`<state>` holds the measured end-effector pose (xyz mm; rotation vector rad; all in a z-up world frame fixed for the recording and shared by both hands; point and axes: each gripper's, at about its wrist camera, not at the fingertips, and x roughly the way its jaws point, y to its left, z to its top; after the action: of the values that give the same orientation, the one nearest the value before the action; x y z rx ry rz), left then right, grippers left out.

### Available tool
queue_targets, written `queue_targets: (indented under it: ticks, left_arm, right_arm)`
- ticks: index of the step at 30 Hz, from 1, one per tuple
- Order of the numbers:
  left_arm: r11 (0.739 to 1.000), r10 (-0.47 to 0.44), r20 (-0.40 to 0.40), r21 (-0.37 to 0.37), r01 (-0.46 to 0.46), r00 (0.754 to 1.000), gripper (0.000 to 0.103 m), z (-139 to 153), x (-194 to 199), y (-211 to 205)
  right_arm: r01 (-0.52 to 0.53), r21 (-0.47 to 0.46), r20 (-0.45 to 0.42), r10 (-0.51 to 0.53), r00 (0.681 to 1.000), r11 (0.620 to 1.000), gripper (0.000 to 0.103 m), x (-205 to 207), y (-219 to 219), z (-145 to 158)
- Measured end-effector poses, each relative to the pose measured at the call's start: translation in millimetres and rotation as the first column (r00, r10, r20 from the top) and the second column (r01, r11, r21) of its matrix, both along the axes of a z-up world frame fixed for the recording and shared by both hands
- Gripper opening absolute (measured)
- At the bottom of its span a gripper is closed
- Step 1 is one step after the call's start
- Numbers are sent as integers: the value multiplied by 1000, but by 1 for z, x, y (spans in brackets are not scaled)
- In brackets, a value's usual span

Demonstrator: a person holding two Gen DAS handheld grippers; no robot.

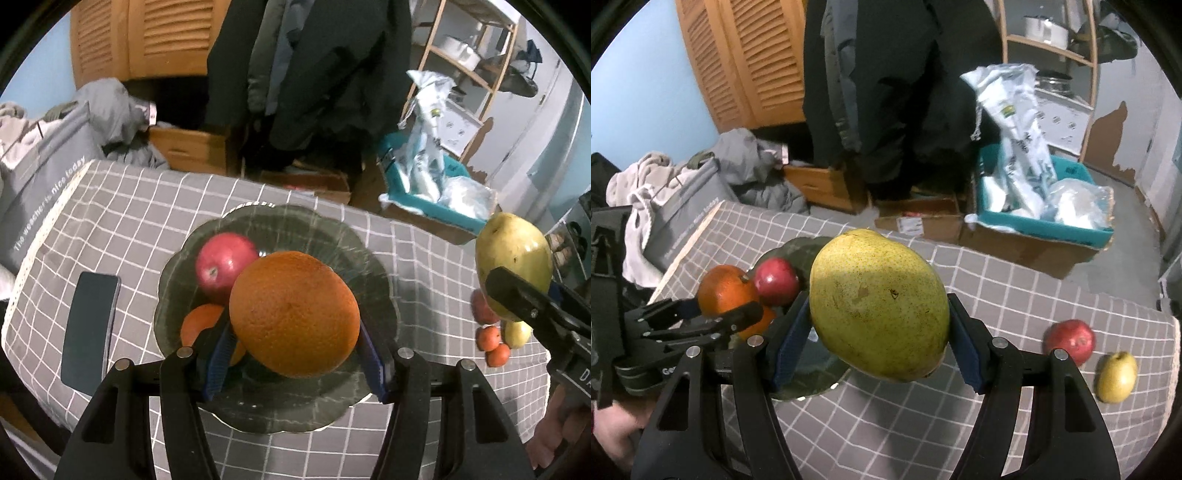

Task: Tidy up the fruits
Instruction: 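Carry the orange with the left gripper while the right carries the mango toward the green bowl, then lower the orange into the bowl and open the left gripper while the right releases the mango there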

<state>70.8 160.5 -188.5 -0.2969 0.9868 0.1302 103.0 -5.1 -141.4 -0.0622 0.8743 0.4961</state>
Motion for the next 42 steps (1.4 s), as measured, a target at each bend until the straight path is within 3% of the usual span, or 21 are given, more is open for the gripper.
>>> queue_targets:
  ticks: [10,18,23,29,42]
  left_arm:
    - [1000,-14,-118,-22,11,993,62,-43,8,2]
    - [999,-4,-166,-50,-4,986,62,-60,14,6]
    - [999,-5,-165,-54,-4,986,64,-59,16,7]
    - [999,19,-120,-47,-25,993,72,-47,14,14]
    - [988,144,-105,-43,-150,984,74,-39,-4,48]
  right_arm:
    - [-31,-21,-55,30,998,999,71,13,22,-28]
    - [-30,-28,-115,27,993,999,71,22,27,-51]
    - [-35,-32,-126,31,992,999,71,24,30,-54]
    - [-35,-28,-129,31,991,999,71,25,30,-55]
    - [-90,-45,-171,81,982,995,71,32,56,-70]
